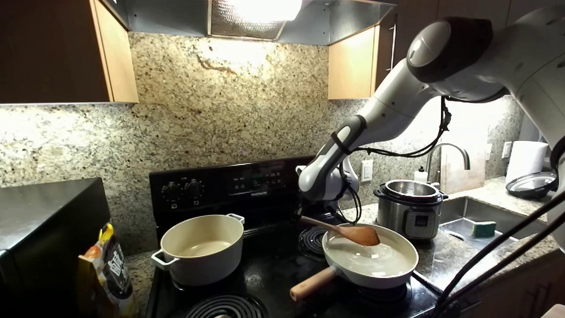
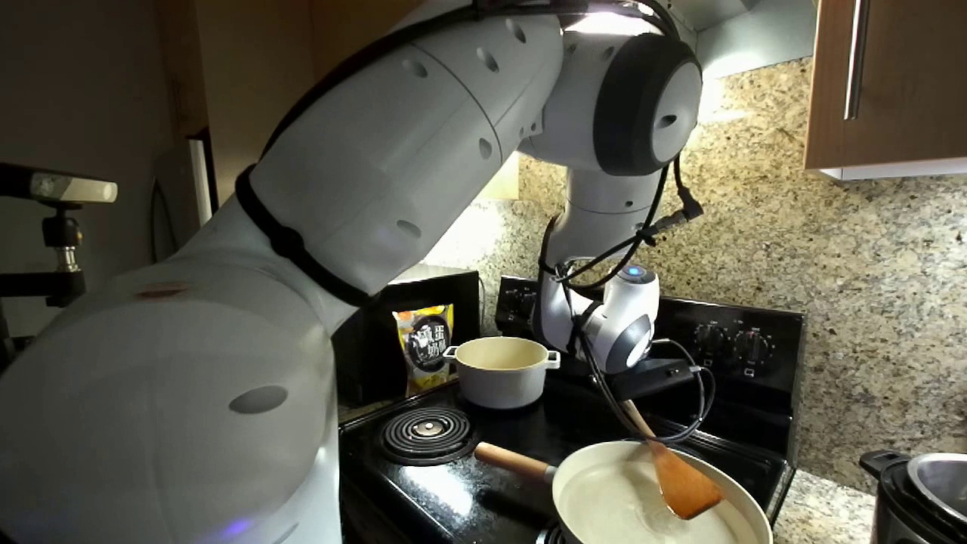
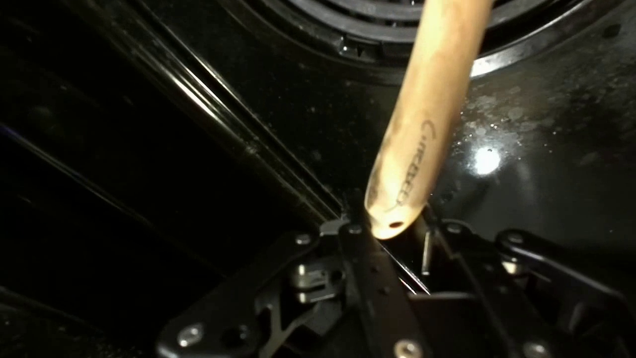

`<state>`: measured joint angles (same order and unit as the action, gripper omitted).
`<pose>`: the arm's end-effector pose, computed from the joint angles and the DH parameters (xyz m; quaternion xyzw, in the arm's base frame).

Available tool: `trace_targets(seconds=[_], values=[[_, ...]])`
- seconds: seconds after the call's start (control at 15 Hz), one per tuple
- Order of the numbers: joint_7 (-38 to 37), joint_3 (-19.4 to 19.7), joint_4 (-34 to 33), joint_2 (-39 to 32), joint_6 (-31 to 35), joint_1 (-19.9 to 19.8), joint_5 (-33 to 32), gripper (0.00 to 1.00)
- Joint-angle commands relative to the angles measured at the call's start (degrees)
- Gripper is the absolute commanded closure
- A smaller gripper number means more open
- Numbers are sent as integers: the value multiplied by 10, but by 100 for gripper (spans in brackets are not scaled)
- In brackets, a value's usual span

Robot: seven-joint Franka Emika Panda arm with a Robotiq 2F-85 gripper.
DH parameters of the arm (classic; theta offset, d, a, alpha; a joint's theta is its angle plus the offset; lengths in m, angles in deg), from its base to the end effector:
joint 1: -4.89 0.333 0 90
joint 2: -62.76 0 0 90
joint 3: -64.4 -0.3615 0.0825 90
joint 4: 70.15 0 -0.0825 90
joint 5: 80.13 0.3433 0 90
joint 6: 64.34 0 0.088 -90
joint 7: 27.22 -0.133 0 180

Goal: Pick up the cooking stick and stir in the pan

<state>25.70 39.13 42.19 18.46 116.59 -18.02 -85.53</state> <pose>0.6672 -0.0015 0.2082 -0.8718 -0.4054 -0.2749 0.0054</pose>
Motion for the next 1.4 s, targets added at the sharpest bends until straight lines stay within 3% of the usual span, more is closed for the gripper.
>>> trace_targets(seconds=[0.0,0.33,0.67,0.73,1.13,1.33], values=[[-19,-35,62,8,79,-44,-50,90],[-111,3,135,59,129,-28,-113,90],[-200,76,207,122,206,27,-151,90],[-160,36,193,135,171,-5,-110,90],[-158,44,211,181,175,17,-104,90],[-164,12,210,163,173,-6,-134,90]])
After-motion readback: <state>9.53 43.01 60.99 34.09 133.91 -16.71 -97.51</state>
